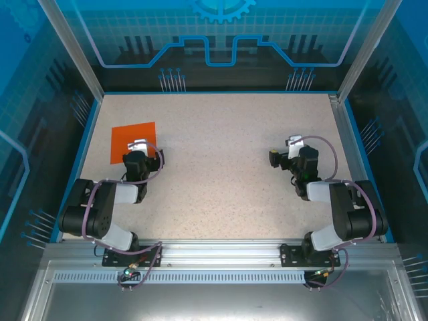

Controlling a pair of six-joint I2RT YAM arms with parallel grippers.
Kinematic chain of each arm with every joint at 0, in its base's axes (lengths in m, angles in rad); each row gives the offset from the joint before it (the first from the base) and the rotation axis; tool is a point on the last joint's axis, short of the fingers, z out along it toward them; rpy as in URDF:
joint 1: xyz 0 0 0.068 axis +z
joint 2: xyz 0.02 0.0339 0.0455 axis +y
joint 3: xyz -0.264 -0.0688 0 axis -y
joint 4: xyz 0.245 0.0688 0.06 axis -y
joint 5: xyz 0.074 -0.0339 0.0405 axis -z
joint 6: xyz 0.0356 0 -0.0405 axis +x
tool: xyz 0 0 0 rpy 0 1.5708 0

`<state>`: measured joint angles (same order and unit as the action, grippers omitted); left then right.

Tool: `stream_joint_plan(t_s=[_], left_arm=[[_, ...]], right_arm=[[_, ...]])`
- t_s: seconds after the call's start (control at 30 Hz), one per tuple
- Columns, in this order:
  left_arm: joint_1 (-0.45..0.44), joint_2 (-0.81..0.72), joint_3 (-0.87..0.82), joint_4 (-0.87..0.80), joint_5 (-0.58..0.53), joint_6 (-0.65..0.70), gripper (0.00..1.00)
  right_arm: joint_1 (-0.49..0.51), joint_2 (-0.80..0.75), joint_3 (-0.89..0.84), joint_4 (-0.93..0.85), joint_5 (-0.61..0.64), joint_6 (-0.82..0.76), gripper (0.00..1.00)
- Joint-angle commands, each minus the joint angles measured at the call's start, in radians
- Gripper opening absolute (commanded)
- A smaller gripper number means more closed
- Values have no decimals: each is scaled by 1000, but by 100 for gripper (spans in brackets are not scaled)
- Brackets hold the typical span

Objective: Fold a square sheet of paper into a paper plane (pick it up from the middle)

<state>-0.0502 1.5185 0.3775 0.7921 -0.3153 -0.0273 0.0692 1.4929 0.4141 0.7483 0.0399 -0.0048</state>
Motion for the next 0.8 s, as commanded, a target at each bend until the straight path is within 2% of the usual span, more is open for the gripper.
stream_joint_plan(t_s=[0.0,0.47,0.53,0.6,0.7,0.77], left_arm=[[4,-3,17,33,24,-18,99],[4,-3,17,32,23,-19,99],[4,-4,18,33,23,-19,99],[4,-3,17,33,23,-19,99],[4,-2,17,34,22,-19,99],[4,-2,17,34,24,-19,99]], right_arm=[[-21,10,20,-1,-21,-9,99],[-21,10,20,-1,-21,-8,99],[-28,32,-7,91,-35,-8,99],[-27,-2,51,-66,-40,-10,99],[-23,12,24,-3,-31,-10,99],[-22,6,29,-20,-30,-9,99]])
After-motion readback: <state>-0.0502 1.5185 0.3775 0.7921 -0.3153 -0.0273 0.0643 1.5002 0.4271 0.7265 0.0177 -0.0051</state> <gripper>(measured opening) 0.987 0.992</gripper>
